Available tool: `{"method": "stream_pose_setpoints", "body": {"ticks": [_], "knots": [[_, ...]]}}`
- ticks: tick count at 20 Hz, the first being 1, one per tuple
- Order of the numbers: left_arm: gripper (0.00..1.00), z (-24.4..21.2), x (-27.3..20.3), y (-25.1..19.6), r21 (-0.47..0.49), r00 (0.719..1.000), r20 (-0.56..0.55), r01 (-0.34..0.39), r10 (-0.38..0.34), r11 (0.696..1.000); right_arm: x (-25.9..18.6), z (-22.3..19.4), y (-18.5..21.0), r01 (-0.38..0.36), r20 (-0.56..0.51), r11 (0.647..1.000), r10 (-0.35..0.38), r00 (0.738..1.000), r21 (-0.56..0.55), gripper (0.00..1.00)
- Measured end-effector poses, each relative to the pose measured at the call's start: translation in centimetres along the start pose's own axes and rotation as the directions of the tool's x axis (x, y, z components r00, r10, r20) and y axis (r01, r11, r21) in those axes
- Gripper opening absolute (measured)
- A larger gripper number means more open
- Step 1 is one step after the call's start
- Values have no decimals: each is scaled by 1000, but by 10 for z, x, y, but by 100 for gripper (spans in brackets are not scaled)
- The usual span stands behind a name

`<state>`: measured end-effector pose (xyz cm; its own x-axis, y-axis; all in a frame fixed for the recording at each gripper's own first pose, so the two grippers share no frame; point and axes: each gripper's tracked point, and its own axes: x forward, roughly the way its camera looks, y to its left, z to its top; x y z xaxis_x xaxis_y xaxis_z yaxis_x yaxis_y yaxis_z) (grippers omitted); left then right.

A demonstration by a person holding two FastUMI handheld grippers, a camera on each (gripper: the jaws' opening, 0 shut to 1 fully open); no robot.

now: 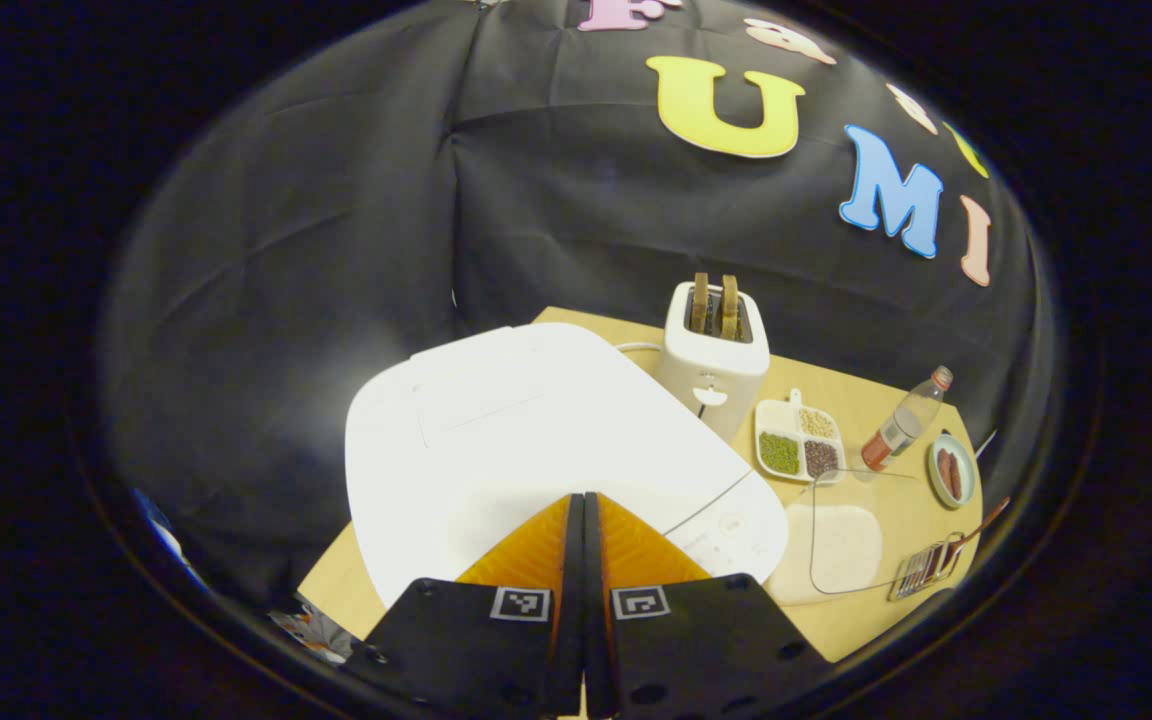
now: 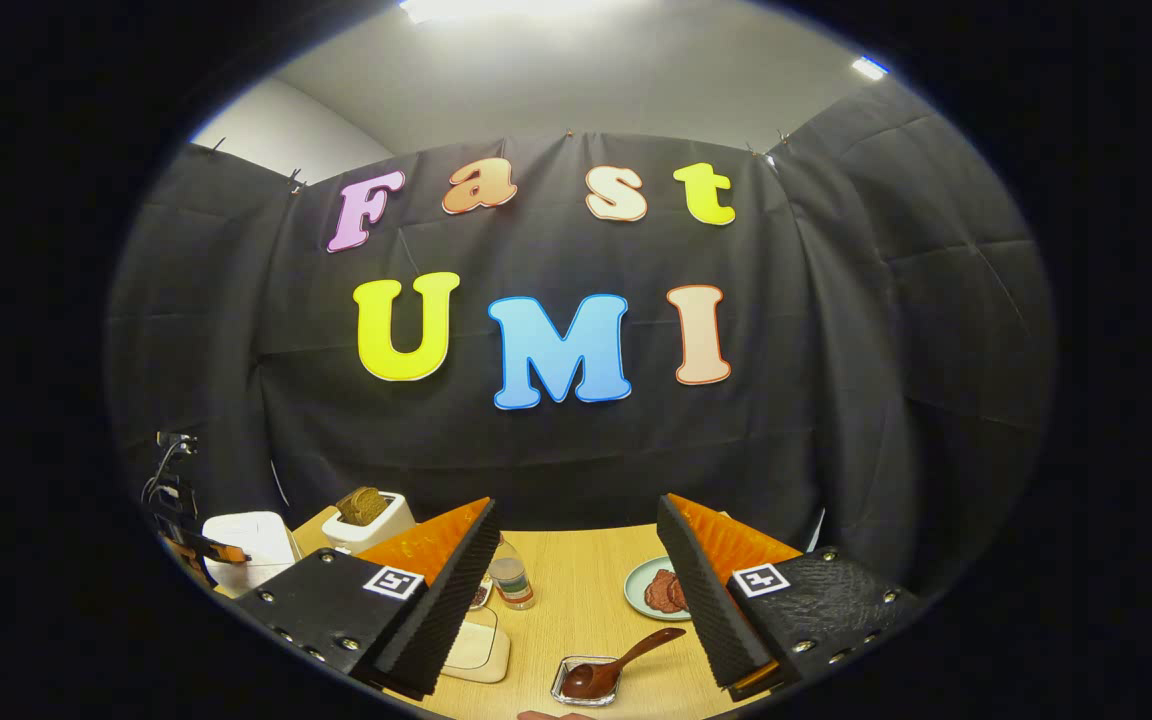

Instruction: Close the left gripper, press the button to open the rice cooker; take a wooden spoon from the chopstick holder with the right hand, scoop a spoonful of rice and pour it into the rice cooker, then put the wooden spoon back into the chopstick holder.

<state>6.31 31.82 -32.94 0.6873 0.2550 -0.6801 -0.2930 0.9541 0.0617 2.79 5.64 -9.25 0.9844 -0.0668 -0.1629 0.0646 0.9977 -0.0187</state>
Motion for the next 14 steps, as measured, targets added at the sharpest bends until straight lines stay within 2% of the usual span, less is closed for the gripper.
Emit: {"method": "stream_pose_setpoints", "body": {"ticks": [3,7,8,9,11,14], "knots": [[8,17,-17,3,31,998,66,-25,22,999,1,2,-1,3,5,1000,-3,1000,2,96],[8,63,-39,7,52,979,189,-84,73,995,3,0,0,-5,-2,1000,5,1000,11,96],[5,74,-46,9,37,972,219,-91,81,995,3,1,0,-4,-4,1000,5,1000,17,96],[9,89,-55,13,24,961,260,-107,97,994,1,2,-1,-2,-1,1000,2,1000,19,96],[11,119,-87,14,17,925,362,-127,113,992,-2,4,0,-8,8,1000,7,1000,26,96],[71,141,-132,-14,50,880,472,-85,52,995,-5,5,-2,-18,17,999,18,1000,30,96]]}}
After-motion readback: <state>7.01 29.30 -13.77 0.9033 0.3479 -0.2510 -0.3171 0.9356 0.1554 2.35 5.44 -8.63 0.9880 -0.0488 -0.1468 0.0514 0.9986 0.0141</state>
